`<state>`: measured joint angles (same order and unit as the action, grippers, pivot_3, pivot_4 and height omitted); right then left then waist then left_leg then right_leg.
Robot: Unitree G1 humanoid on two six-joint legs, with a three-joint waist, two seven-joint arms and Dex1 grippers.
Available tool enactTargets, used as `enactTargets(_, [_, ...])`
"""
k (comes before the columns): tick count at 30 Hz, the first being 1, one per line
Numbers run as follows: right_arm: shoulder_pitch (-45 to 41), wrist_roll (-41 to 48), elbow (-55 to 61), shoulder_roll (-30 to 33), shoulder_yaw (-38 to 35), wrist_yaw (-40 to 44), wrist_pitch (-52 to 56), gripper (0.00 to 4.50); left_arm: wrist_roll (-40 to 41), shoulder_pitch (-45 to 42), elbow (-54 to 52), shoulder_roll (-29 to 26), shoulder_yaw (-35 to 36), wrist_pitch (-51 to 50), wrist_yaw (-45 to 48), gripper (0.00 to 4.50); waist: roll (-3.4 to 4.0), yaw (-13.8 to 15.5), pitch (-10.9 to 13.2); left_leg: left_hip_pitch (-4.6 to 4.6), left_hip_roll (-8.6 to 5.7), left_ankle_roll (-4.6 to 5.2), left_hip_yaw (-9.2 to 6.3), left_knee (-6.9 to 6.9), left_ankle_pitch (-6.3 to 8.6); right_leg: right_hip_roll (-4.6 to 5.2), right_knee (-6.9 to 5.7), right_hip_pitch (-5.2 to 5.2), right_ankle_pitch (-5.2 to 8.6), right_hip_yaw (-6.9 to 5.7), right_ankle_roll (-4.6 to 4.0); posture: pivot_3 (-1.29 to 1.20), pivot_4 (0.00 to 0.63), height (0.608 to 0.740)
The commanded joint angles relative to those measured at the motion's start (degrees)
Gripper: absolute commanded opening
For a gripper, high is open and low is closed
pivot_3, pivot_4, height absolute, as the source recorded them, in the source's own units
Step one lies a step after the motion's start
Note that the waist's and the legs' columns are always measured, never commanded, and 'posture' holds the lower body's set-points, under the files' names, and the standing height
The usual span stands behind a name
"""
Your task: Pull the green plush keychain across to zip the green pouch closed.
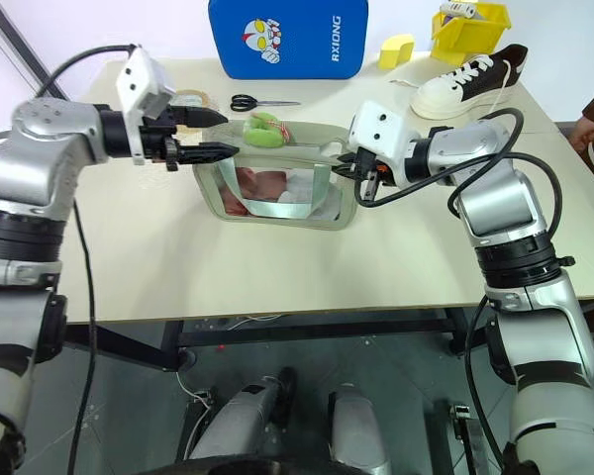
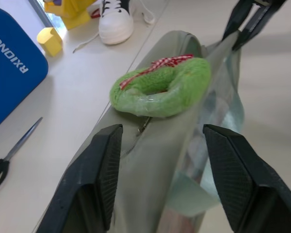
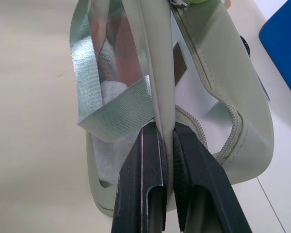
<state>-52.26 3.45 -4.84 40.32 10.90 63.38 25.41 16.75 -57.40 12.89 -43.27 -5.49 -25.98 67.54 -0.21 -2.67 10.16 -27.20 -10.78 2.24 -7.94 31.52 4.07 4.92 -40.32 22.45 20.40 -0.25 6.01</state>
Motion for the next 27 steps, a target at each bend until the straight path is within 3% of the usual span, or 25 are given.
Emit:
enactTargets(1, [-2.2,0.0,0.2,0.1,-0.4,0.1,-1.3,0.0,0.2,2.7,-3.1,-5.6,3.4,-0.2,2.3,2.89,0.01,-0.1,0.0,0.02,0.0,0.0,0.0,-0.02,0.0,0.0,0.0,0.0,0.0,0.01,0.0,0.0,0.15,0.74])
enactTargets(6, [-3.2,-0.2,-1.0,-0.4,0.1,0.1,-1.9,0.0,-2.6,8.7,-1.1,-4.9,3.1,4.1,-1.4,2.89,0.02,0.3,0.0,0.18,0.0,0.02,0.0,-0.15,0.01,0.0,0.0,-0.09,0.0,0.02,-0.01,0.0,0.15,0.74])
enactTargets(16, [-3.3,0.2,0.2,-1.0,0.3,0.6,-1.3,0.0,-5.1,8.7,6.6,1.1,3.4,9.0,-6.6,2.89,0.0,0.2,0.0,0.07,0.0,0.03,-0.01,-0.13,0.02,0.01,0.0,0.0,0.0,0.01,0.0,0.0,0.15,0.74])
enactTargets(19, [-3.1,0.3,0.6,-1.0,0.3,0.6,-1.1,0.0,-4.4,9.1,5.9,1.5,3.6,8.5,-5.8,2.11,0.0,0.1,0.0,0.06,0.0,0.04,-0.01,-0.13,0.02,0.01,0.0,0.0,0.0,0.01,0.0,0.0,0.15,0.74])
enactTargets(23, [-3.0,0.2,0.8,-1.1,0.3,0.3,-0.9,0.0,-4.0,8.9,5.4,2.2,3.6,8.1,-5.9,0.09,0.0,0.2,0.0,0.06,0.0,0.03,-0.01,-0.13,0.02,0.01,0.0,0.01,0.0,0.01,0.0,0.0,0.15,0.74])
enactTargets(27, [-3.3,0.1,0.6,-1.2,0.2,0.0,-0.7,0.0,-2.8,9.2,3.6,2.3,4.4,6.9,-5.5,0.04,0.0,0.2,0.0,0.07,0.0,0.03,-0.01,-0.12,0.02,0.01,0.0,-0.01,0.0,0.01,0.0,0.0,0.15,0.74])
